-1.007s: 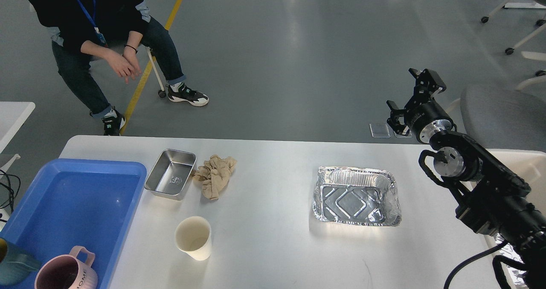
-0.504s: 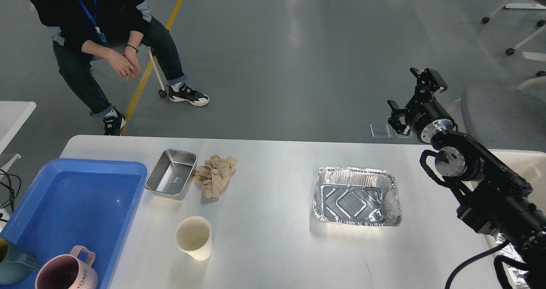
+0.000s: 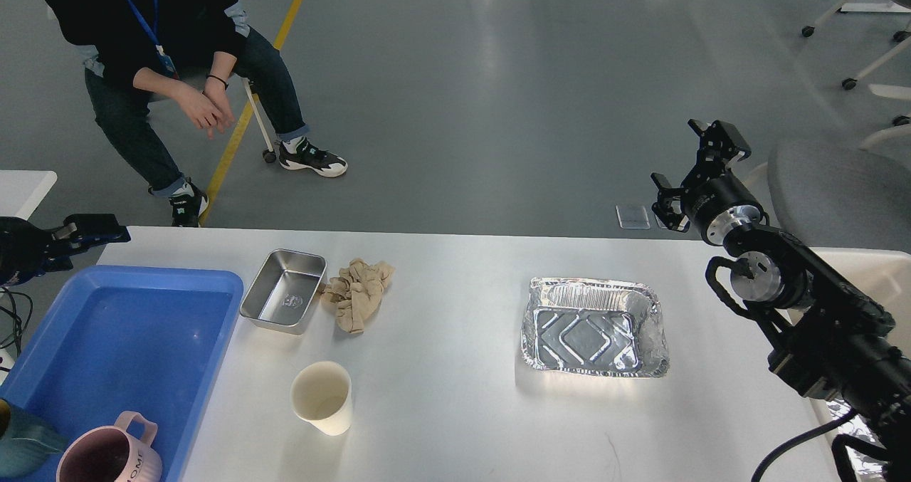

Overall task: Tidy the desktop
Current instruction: 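Raise the empty left gripper away from the blue tray, then reach the left gripper to the steel tray rim and grasp it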

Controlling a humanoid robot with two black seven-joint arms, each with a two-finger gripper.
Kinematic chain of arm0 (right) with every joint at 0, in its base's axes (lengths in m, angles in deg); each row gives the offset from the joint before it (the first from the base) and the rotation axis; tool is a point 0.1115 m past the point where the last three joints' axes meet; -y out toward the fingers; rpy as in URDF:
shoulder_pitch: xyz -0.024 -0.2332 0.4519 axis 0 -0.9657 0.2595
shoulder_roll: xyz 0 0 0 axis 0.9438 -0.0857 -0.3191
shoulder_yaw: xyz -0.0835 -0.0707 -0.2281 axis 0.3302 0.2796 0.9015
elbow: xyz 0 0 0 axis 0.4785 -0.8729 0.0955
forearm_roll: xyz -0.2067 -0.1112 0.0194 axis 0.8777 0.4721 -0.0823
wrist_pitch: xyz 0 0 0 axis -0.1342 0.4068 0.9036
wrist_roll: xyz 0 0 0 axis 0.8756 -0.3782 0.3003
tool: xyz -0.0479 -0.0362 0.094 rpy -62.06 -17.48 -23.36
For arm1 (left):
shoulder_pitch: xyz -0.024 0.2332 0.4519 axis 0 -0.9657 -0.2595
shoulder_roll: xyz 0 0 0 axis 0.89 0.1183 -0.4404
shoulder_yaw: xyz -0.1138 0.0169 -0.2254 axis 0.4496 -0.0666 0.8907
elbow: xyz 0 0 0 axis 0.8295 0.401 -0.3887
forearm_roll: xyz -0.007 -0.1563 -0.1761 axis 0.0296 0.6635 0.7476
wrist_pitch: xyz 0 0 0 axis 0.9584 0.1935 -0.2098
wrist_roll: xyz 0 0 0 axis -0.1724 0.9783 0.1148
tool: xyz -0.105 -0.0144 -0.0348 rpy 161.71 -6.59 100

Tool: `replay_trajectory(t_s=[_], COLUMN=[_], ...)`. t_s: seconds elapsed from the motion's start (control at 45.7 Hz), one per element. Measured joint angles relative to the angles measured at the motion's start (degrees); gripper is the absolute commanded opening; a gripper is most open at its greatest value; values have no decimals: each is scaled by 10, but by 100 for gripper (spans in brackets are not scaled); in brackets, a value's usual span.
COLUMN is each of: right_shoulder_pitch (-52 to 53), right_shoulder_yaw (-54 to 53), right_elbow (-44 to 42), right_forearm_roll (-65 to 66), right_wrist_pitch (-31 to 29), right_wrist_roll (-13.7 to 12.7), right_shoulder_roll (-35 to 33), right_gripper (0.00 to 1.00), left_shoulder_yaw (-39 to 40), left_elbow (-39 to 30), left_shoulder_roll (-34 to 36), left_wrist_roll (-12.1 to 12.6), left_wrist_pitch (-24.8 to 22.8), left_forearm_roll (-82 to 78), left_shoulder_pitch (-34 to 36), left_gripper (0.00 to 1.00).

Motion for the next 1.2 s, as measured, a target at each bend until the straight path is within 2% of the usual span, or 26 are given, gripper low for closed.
replay_trajectory(t_s=[0.131,0.329,0.635,0.788,0.876,1.051,1.205], right_shoulder_pitch=[-6,-9,-11,-14,-16,-17,-21], right_shoulder_yaw=[0,0,0,-1,-1,-1,-1], right_elbow=[5,8,15,16,16,17,17], right_forearm_roll=[0,0,0,0,0,0,0], right_wrist_pitch=[0,0,0,0,0,0,0], right_wrist_roll=[0,0,0,0,0,0,0], right_shoulder_roll=[-2,-3,-2,-3,-3,-3,-5], right_gripper=[100,100,100,100,100,100,100], left_shoulder_yaw=[-2,-2,-3,-17,-25,-27,-27], left_elbow=[51,84,126,141,149,191,202], left_shoulder_roll=[-61,-122,-209,-251,-269,-308,-323], left_wrist_roll=[4,10,33,61,69,71,71], left_wrist_pitch=[-1,2,13,41,47,51,57], left_forearm_roll=[-4,-19,-98,-127,-129,-125,-122], left_shoulder_pitch=[2,13,27,27,27,26,24], left_gripper=[97,97,95,95,96,97,97])
